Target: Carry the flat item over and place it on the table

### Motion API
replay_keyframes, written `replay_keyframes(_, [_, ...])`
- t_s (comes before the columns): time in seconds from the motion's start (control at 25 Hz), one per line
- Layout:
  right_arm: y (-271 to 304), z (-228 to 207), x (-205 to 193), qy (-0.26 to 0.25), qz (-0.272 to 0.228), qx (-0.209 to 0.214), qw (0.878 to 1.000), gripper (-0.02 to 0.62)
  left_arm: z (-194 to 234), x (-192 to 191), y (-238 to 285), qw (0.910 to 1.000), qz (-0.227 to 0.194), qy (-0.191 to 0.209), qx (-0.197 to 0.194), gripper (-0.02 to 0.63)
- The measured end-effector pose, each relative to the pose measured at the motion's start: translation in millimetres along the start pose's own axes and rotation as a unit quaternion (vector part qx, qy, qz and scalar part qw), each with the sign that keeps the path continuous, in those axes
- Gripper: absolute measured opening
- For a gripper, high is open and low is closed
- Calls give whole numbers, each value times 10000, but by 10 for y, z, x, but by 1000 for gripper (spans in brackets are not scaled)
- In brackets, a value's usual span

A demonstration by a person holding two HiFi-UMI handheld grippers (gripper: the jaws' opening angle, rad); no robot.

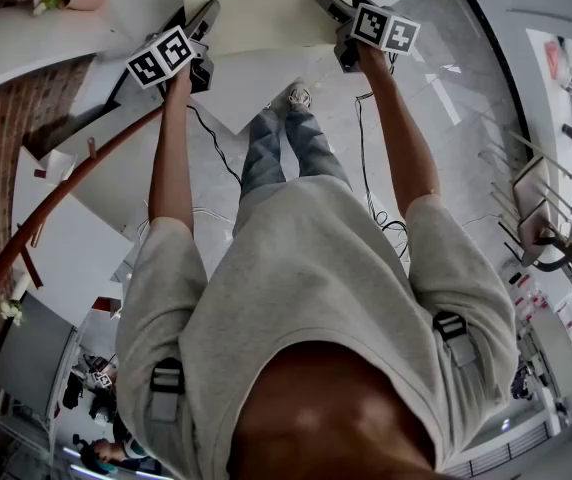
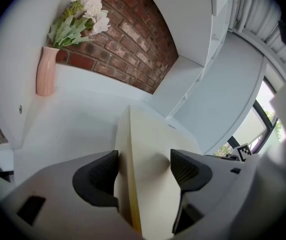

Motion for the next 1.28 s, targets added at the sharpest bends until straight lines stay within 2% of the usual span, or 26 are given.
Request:
replay_keyframes(0.32, [87, -61, 41, 85, 53, -54, 9999, 367, 42, 27, 138, 10000, 56, -22, -7, 331])
replay_keyframes(0.68, [128, -48, 55, -41, 96, -124, 9999, 367, 130, -37, 198, 9998, 80, -164, -24, 333])
replay_keyframes(0.96, [104, -11, 78, -140, 58, -93, 9998, 367, 95, -11, 187, 9997, 142, -41, -207, 356])
replay_keyframes(1.28, [-90, 57, 228, -487, -221, -139, 9985, 367, 108, 251, -66, 9988, -350, 337, -39, 356])
Point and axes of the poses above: the fingertips, and each gripper's own axes: y forward along the fingers, z to its left, x out of its top, the point moved 4 cm from there along -y, backward along the fingers, and after that the axes turned 7 degrees about -z, right-handed, at the moved point
